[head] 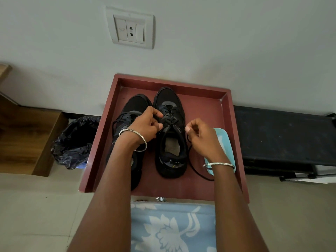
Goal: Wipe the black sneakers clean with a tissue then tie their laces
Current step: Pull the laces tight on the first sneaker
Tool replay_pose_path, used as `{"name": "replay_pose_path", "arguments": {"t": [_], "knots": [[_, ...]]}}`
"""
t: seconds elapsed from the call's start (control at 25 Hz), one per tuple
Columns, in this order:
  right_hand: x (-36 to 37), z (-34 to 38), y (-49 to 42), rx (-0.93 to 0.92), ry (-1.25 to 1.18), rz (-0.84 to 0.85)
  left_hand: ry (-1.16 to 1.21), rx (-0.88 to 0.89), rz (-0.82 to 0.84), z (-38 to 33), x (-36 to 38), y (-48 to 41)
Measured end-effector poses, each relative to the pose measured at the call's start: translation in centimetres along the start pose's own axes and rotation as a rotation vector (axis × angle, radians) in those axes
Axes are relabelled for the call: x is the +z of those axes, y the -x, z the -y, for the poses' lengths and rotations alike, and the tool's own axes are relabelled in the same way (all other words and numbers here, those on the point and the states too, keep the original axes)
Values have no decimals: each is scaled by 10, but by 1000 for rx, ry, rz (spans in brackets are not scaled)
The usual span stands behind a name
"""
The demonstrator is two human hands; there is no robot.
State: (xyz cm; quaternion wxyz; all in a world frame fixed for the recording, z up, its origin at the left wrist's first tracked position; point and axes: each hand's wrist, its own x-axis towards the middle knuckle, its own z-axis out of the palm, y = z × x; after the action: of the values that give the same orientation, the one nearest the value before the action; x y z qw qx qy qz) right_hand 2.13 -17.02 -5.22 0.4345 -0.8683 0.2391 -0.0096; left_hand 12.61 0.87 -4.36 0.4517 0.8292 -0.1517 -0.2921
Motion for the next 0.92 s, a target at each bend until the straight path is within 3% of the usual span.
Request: {"name": "replay_pose_path", "arguments": {"t": [0.12, 0.24, 0.4, 0.92], "knots": [[-6, 13, 4, 23, -192, -38, 34, 11, -38, -8, -1, 2], [-21, 34, 14, 153, -554, -4, 62, -79, 10, -15, 5, 5], [-56, 80, 25, 189, -844, 23, -257, -203, -31, -23, 29, 16], [-149, 242, 45, -294, -923, -161, -472, -248, -121, -26, 57, 27]]}}
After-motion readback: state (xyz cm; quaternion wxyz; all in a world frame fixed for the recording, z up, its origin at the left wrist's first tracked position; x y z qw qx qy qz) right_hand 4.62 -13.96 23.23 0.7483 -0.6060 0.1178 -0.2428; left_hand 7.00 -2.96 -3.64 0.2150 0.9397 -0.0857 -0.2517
